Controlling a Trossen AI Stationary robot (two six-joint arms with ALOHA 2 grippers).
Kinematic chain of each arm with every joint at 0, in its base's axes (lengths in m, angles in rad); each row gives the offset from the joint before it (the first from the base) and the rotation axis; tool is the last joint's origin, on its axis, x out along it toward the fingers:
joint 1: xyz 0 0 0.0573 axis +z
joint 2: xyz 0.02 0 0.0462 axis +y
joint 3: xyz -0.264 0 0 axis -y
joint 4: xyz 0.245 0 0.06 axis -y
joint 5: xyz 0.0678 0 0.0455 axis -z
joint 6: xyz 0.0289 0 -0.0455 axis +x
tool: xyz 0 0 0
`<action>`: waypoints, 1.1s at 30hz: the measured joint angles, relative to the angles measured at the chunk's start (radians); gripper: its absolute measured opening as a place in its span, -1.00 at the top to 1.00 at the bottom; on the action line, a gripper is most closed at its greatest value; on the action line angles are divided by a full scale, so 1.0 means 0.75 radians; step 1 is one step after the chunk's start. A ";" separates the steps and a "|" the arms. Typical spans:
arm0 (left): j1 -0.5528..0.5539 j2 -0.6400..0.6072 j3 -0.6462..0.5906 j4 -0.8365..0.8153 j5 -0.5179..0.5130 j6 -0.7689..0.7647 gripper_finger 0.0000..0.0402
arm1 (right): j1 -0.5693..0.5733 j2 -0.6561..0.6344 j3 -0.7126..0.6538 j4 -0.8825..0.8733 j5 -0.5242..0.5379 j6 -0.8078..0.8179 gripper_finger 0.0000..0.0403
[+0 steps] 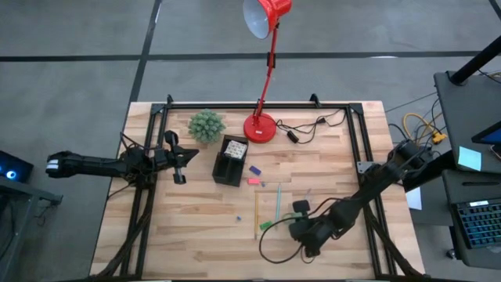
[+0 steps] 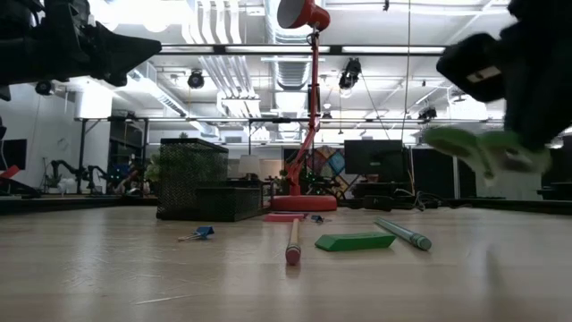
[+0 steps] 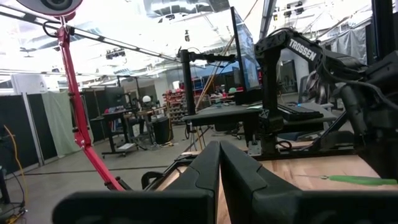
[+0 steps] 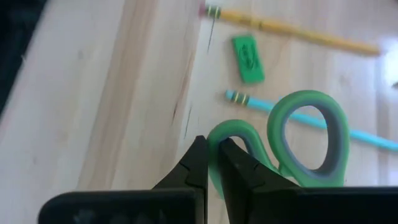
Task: Pick and place office supplies into organizer
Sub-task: Put the green scissors in the black desk organizer
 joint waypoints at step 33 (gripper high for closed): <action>0.000 0.002 0.000 -0.001 0.000 0.000 1.00 | -0.047 -0.058 0.001 0.535 0.527 0.031 0.93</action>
